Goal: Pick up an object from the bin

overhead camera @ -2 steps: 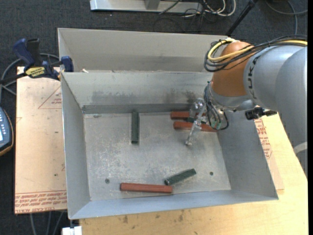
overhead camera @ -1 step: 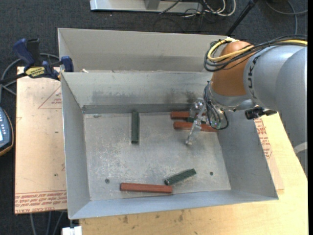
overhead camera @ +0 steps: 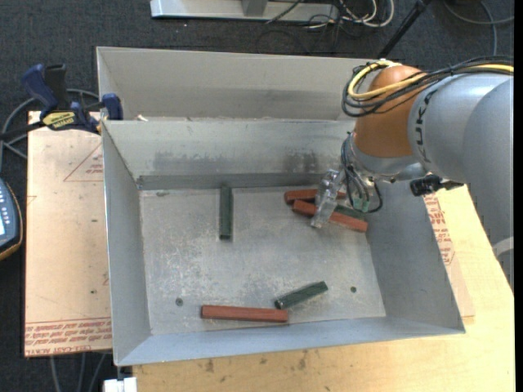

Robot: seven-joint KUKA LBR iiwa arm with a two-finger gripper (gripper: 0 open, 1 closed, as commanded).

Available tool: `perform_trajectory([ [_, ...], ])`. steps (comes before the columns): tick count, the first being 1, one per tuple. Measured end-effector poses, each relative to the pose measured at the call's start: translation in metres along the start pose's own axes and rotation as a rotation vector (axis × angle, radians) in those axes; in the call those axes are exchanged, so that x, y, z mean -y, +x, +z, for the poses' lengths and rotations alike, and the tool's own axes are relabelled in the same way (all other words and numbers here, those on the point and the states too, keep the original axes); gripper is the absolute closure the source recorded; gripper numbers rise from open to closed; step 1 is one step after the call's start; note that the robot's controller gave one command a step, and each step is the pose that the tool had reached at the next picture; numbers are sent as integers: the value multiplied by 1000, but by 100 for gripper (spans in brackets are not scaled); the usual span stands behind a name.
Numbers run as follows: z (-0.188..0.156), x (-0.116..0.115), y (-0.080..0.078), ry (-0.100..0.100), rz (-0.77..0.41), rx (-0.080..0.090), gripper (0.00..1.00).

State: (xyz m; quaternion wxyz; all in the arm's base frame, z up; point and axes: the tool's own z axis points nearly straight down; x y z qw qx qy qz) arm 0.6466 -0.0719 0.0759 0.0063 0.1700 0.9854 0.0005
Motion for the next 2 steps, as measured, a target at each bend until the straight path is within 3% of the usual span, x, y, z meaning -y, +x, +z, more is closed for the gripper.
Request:
perform_trajectory([
  [1, -39, -1, -2, 1, -2, -5, 100],
  [2, -116, -2, -5, 0, -4, -1, 100],
])
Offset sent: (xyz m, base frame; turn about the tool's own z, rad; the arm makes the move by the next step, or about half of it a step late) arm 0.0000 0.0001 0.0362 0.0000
